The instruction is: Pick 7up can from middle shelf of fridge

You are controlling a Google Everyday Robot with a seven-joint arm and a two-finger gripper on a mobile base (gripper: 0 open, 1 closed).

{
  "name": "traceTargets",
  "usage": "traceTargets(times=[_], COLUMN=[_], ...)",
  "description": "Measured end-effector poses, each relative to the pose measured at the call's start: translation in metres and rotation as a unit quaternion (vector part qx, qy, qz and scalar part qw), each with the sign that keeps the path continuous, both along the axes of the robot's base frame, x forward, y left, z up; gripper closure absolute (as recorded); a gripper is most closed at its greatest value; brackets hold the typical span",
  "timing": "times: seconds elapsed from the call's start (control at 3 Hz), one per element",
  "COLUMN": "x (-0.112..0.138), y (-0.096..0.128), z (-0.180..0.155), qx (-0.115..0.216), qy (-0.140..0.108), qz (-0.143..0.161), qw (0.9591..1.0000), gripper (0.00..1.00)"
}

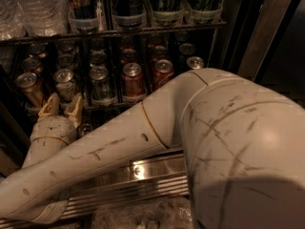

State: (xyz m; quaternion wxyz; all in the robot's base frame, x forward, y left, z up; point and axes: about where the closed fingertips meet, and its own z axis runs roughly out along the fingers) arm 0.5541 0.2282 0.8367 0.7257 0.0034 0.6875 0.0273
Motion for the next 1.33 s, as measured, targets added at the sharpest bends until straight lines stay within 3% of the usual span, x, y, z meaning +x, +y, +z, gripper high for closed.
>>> traceTargets(times=[0.67,1.33], x=[0.020,0.050], y=[-0.005,-0.021], z=[0.011,0.005], qx=[-0.002,0.026], qy=[-0.019,-0.012], qz=[0.002,-0.005], qw=[0.9998,0.9996], gripper=[0.39,0.37])
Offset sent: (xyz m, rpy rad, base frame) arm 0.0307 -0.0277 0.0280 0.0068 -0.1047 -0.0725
